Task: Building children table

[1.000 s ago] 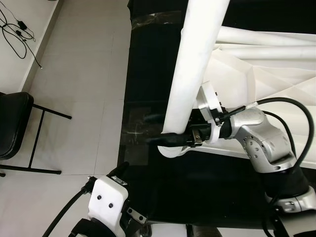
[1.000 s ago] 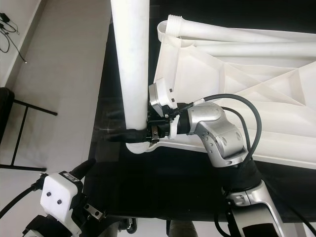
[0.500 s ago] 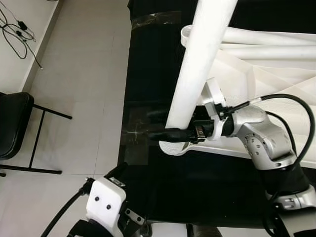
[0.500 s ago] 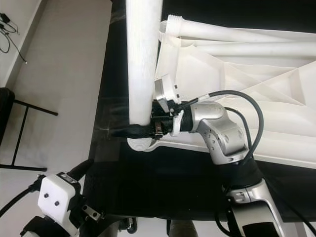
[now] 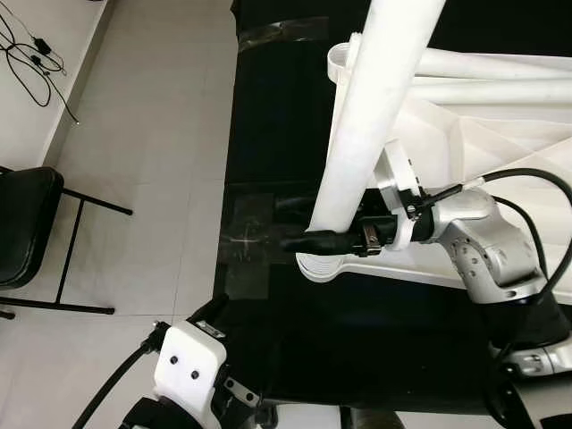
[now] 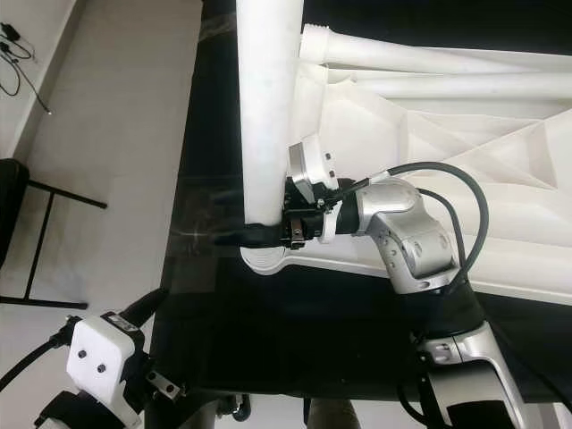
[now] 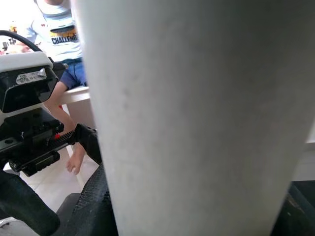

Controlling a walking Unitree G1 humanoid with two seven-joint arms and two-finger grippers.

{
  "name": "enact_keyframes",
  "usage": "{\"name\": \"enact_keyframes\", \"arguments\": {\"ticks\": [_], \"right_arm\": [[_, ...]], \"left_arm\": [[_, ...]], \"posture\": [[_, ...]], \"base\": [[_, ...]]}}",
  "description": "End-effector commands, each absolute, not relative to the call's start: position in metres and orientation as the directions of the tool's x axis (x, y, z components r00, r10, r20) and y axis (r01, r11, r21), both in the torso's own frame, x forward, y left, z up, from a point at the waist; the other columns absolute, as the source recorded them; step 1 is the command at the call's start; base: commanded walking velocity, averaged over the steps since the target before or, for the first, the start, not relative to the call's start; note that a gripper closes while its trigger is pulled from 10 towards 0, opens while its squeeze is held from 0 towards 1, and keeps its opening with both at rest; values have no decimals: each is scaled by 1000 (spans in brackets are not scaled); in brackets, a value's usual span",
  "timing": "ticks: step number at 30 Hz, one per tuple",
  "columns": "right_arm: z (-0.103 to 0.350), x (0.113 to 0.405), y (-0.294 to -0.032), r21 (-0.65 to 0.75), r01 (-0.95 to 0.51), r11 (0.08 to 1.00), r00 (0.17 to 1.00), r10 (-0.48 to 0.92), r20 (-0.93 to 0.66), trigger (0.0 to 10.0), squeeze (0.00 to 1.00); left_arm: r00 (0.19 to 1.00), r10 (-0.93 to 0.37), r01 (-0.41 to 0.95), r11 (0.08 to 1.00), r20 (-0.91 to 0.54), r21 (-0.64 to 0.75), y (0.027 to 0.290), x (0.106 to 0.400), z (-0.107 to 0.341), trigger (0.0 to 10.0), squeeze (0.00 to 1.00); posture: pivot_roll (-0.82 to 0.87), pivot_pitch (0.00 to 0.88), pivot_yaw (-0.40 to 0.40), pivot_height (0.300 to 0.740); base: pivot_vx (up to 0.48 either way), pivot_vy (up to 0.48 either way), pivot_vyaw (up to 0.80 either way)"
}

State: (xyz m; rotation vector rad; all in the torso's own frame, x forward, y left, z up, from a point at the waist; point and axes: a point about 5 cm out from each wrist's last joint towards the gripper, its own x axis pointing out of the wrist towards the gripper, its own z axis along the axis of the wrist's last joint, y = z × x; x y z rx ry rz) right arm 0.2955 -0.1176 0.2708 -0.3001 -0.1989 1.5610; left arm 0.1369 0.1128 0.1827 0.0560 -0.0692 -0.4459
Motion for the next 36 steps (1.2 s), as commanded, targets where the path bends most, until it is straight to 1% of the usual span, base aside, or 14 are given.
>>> {"name": "enact_keyframes", "arguments": {"ticks": [1, 7, 17, 22, 23, 24, 25, 27, 28, 29, 30, 34, 35, 36], "right_arm": [[243, 297, -121, -240, -971, -17, 29, 982, -187, 10000, 0], [234, 279, -119, -287, -947, -143, -39, 940, -339, 10000, 0], [243, 280, -112, -298, -942, -157, -48, 938, -344, 10000, 0], [242, 286, -107, -287, -954, -90, 10, 944, -330, 10000, 0], [239, 289, -106, -289, -956, -42, 56, 944, -324, 10000, 0], [239, 289, -106, -289, -956, -42, 56, 944, -324, 10000, 0], [238, 291, -105, -291, -957, -9, 88, 944, -317, 10000, 0], [233, 293, -107, -283, -956, 83, 167, 943, -289, 10000, 0], [233, 293, -107, -283, -956, 83, 167, 943, -289, 10000, 0], [231, 293, -108, -272, -955, 118, 194, 942, -274, 10000, 0], [228, 291, -109, -263, -952, 156, 225, 940, -255, 10000, 0], [220, 281, -111, -227, -951, 212, 263, 938, -227, 10000, 0], [216, 275, -113, -209, -942, 264, 307, 929, -208, 10000, 0], [216, 275, -113, -209, -942, 264, 307, 929, -208, 10000, 0]], "left_arm": [[900, -435, 434, 898, 5, 74, 115, 136, 174, 10000, 0], [901, -434, 433, 898, 6, 75, 116, 136, 174, 10000, 0], [899, -437, 435, 897, 8, 73, 115, 137, 174, 10000, 0], [901, -434, 432, 899, 10, 73, 114, 137, 174, 10000, 0], [902, -432, 431, 900, 11, 73, 115, 137, 174, 10000, 0], [902, -432, 431, 900, 11, 73, 115, 137, 174, 10000, 0], [902, -432, 430, 900, 11, 73, 115, 137, 174, 10000, 0], [902, -431, 429, 900, 11, 73, 115, 137, 174, 10000, 0], [902, -431, 429, 900, 11, 73, 115, 137, 174, 10000, 0], [902, -431, 429, 900, 11, 73, 115, 137, 174, 10000, 0], [902, -431, 429, 900, 11, 73, 115, 137, 174, 10000, 0], [902, -431, 429, 900, 11, 73, 115, 137, 174, 10000, 0], [902, -431, 430, 900, 10, 74, 115, 137, 173, 10000, 0], [902, -431, 430, 900, 10, 74, 115, 137, 173, 10000, 0]], "posture": [[69, 418, 100, 740], [63, 420, 99, 740], [55, 416, 94, 740], [55, 417, 89, 740], [55, 417, 89, 740], [55, 417, 89, 740], [54, 418, 87, 740], [53, 419, 86, 740], [53, 419, 86, 740], [53, 419, 86, 740], [50, 418, 86, 740], [46, 419, 86, 740], [44, 419, 87, 740], [44, 419, 87, 740]], "base": [[0, 0, 0], [0, 0, 0], [0, 0, 0], [0, 0, 0], [0, 0, 0], [0, 0, 0], [0, 0, 0], [0, 0, 0], [0, 0, 0], [0, 0, 0], [0, 0, 0], [0, 0, 0], [0, 0, 0], [0, 0, 0]]}}
